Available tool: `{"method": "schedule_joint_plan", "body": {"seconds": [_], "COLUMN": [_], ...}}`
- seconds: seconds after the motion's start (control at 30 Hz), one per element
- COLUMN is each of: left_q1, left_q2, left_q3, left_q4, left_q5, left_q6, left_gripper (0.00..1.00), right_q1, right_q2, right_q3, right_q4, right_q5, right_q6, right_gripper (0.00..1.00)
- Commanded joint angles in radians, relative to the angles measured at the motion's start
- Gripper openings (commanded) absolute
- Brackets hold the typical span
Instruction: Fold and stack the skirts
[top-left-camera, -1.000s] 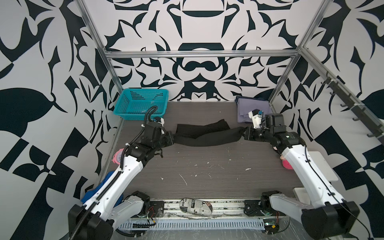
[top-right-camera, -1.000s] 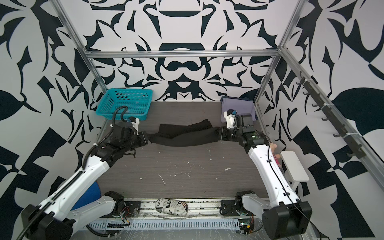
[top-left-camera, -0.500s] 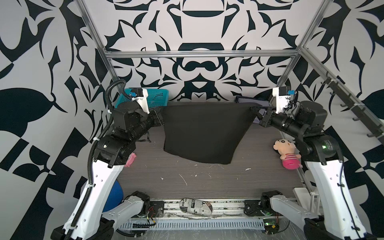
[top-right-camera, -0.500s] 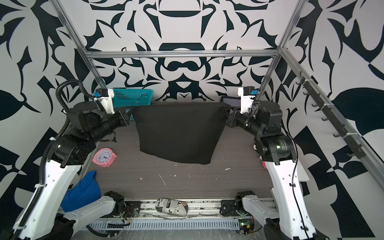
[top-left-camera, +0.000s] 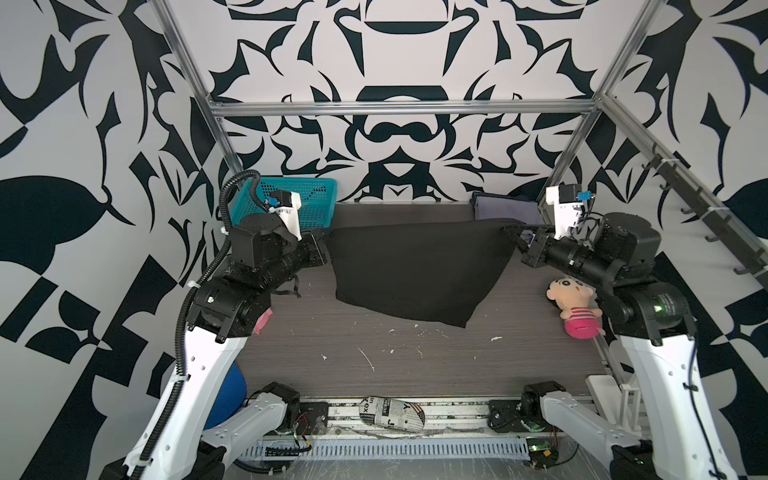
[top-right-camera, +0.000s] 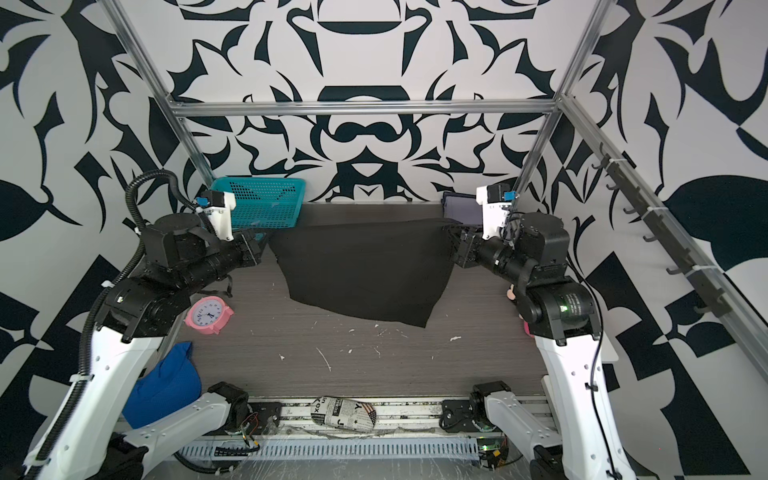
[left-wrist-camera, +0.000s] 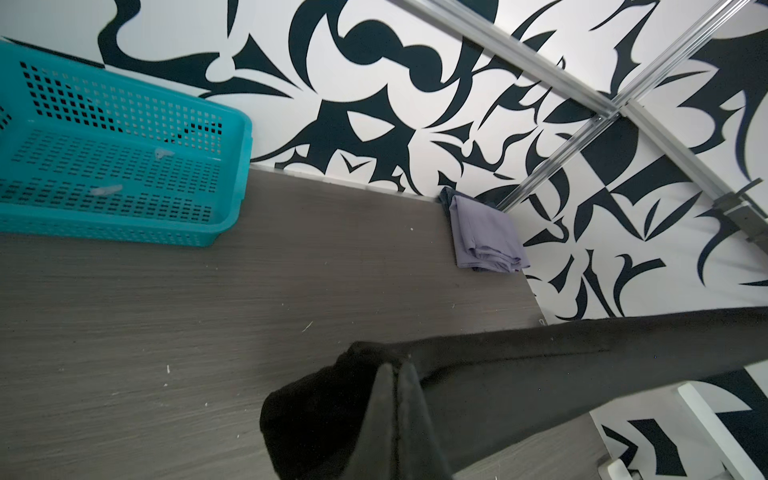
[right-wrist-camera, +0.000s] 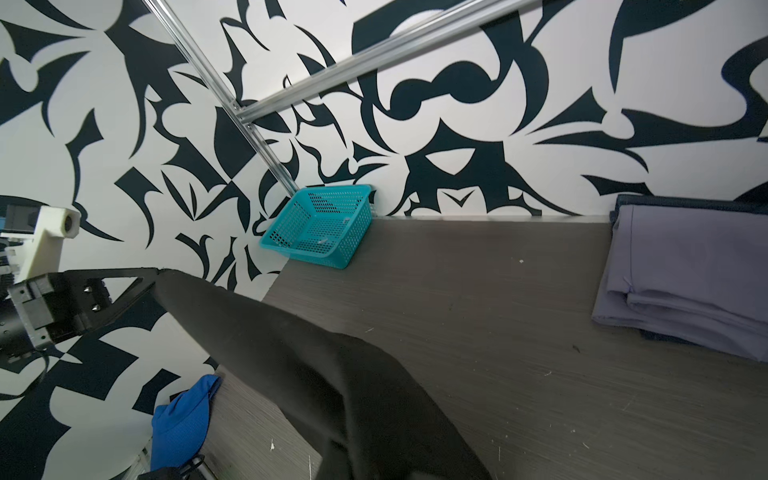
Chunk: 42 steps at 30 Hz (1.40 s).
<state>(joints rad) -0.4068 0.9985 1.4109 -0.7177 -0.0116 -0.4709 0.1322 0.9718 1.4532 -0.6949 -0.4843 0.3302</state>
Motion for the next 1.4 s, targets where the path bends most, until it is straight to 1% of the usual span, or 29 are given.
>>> {"method": "schedule_joint_plan", "body": {"seconds": [0.0,0.1,0.17,0.23,0.3,0.37,0.47,0.57,0.63,0.67,0.73,0.77,0.87,0.97,1.03,1.1,1.13,1.17,1.2,1.23,1.27,1.33,1.37], "left_q1": [0.009,0.012,0.034,0.091,0.161,0.203,0.210,0.210,0.210,0.210,0.210,0.210,0.210,0.209,0.209,0.209,0.209,0.210,0.209,0.207,0.207,0.206,0.204], "left_q2": [0.041,0.104,0.154,0.223,0.331,0.423,0.542,0.618,0.629,0.617,0.568,0.534,0.425,0.306,0.209,0.141,0.106,0.078,0.045,0.011,-0.021,-0.116,-0.165], "left_q3": [-0.015,0.004,0.020,0.057,0.117,0.197,0.340,0.459,0.490,0.478,0.408,0.350,0.154,-0.116,-0.322,-0.514,-0.608,-0.693,-0.776,-0.841,-0.883,-0.944,-0.954], "left_q4": [0.026,0.079,0.137,0.186,0.230,0.244,0.242,0.227,0.224,0.236,0.284,0.321,0.419,0.567,0.652,0.718,0.749,0.773,0.784,0.773,0.755,0.689,0.651], "left_q5": [-0.018,-0.055,-0.062,-0.022,0.050,0.116,0.139,0.165,0.199,0.207,0.211,0.211,0.219,0.234,0.228,0.211,0.204,0.207,0.208,0.217,0.226,0.247,0.249], "left_q6": [0.037,0.104,0.145,0.162,0.158,0.160,0.207,0.234,0.237,0.235,0.230,0.227,0.229,0.250,0.230,0.199,0.173,0.145,0.113,0.080,0.053,0.001,-0.010], "left_gripper": [0.00,0.00,0.00,0.00,0.00,0.00,0.00,0.00,0.00,0.00,0.00,0.00,0.00,0.00,0.00,0.00,0.03,0.13,0.26,0.27,0.29,0.36,0.37], "right_q1": [-0.009,-0.009,-0.009,-0.009,-0.009,-0.009,-0.008,-0.009,-0.009,-0.009,-0.009,-0.009,-0.009,-0.006,-0.003,0.007,0.010,0.012,0.013,0.014,0.014,0.014,0.014], "right_q2": [0.047,0.108,0.169,0.245,0.336,0.420,0.522,0.572,0.576,0.564,0.530,0.501,0.394,0.282,0.192,0.099,0.050,0.005,-0.046,-0.102,-0.153,-0.300,-0.362], "right_q3": [-0.009,-0.004,0.015,0.062,0.133,0.215,0.336,0.420,0.435,0.425,0.375,0.330,0.146,-0.088,-0.276,-0.498,-0.597,-0.690,-0.780,-0.858,-0.902,-0.946,-0.944], "right_q4": [0.105,0.167,0.217,0.251,0.284,0.297,0.304,0.311,0.317,0.333,0.365,0.392,0.484,0.581,0.665,0.745,0.756,0.735,0.697,0.639,0.548,0.335,0.271], "right_q5": [0.026,0.040,0.046,0.046,0.044,0.035,0.031,0.036,0.038,0.037,0.032,0.029,0.029,-0.018,-0.068,-0.110,-0.130,-0.138,-0.144,-0.139,-0.115,-0.042,-0.006], "right_q6": [0.002,0.006,0.012,0.011,0.013,0.011,0.009,0.010,0.007,0.009,0.011,0.020,0.054,0.116,0.169,0.212,0.221,0.225,0.228,0.231,0.230,0.218,0.215], "right_gripper": [0.00,0.00,0.00,0.00,0.00,0.00,0.00,0.00,0.00,0.00,0.00,0.00,0.00,0.01,0.02,0.08,0.13,0.19,0.27,0.32,0.35,0.42,0.47]}}
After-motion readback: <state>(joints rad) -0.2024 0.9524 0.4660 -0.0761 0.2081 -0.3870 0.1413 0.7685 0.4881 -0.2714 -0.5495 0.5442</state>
